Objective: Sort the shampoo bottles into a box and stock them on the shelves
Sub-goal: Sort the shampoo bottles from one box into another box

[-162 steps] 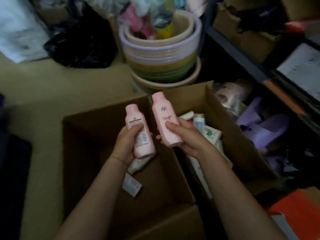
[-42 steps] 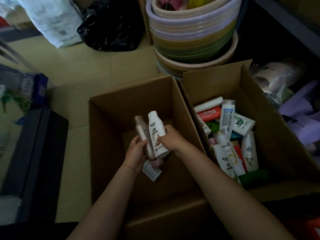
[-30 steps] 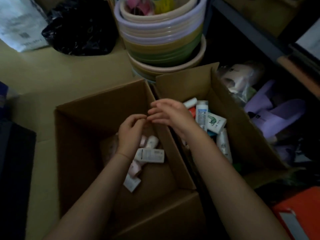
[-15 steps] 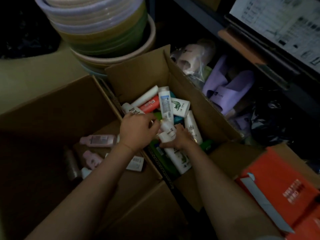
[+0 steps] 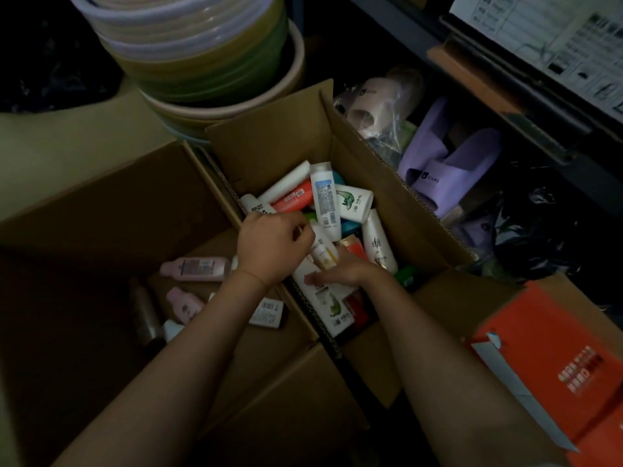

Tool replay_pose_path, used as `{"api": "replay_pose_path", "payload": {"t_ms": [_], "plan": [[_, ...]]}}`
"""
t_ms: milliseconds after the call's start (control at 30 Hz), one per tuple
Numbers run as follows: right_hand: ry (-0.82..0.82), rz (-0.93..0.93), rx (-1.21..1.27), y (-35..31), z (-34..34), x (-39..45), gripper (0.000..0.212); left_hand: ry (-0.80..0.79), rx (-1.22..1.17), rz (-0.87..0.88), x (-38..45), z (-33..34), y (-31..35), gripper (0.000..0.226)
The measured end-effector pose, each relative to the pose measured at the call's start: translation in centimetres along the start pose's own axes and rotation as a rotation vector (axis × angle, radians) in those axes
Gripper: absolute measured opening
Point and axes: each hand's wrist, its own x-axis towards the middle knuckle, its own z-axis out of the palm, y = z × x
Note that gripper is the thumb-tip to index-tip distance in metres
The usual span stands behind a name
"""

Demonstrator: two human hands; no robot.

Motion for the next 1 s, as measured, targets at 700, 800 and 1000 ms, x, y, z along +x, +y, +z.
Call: {"api": "replay_pose_path", "payload": {"t_ms": [700, 800, 1000], "plan": [[0.124, -0.222, 0.508, -5.7, -2.2, -3.2, 0.036, -0.005, -0.125, -0.125, -0.4, -1.6, 0.5, 0.048], [0.095, -0.355, 0.673, -10.6, -2.5, -5.9, 0.032, -0.134, -0.410, -0.228, 0.2, -2.6, 0.6, 0.082], [-0.001, -0.507, 0.609, -17.0, 2.9, -9.4, 0.048, -0.157, -1.298, -0.535, -1.3, -7.8, -1.5, 0.083]]}}
